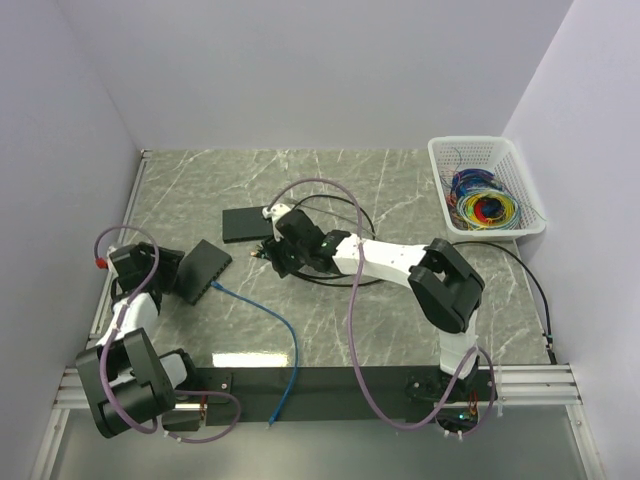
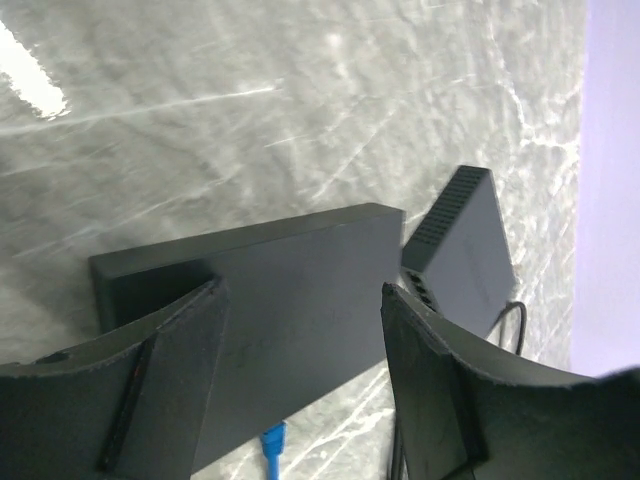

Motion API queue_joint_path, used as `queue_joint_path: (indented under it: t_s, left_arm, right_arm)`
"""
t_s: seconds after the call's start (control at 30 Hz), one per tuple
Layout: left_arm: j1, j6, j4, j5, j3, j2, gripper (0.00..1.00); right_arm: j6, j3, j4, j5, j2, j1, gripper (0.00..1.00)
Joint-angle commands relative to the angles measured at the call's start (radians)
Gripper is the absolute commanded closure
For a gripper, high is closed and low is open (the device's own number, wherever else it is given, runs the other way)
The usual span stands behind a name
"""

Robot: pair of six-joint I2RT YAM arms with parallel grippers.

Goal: Insert the plug into the switch port

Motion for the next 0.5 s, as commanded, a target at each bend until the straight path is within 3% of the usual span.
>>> queue_joint_path:
  t_s: [0.0,0.27,0.47]
  left_arm:
    - [0.005,-0.016,0.089,-0.046,-0.021,-0.006,0.31]
    - [0.015,-0.028,0.158,-0.196,-0.084,-0.054,0.29]
    - [0.015,-0.005,0.218,-0.161,-0.062,0.031,0.30]
  right_arm:
    - [0.042,-0.024,-0.008,0.028,-0.063,0.009,0.41]
    - [0.059,-0.006,-0.017,0.008,-0.028,0.007,0.49]
    - [0.062,0.049,-0.025,-0.015,0.022,-0.002,0.61]
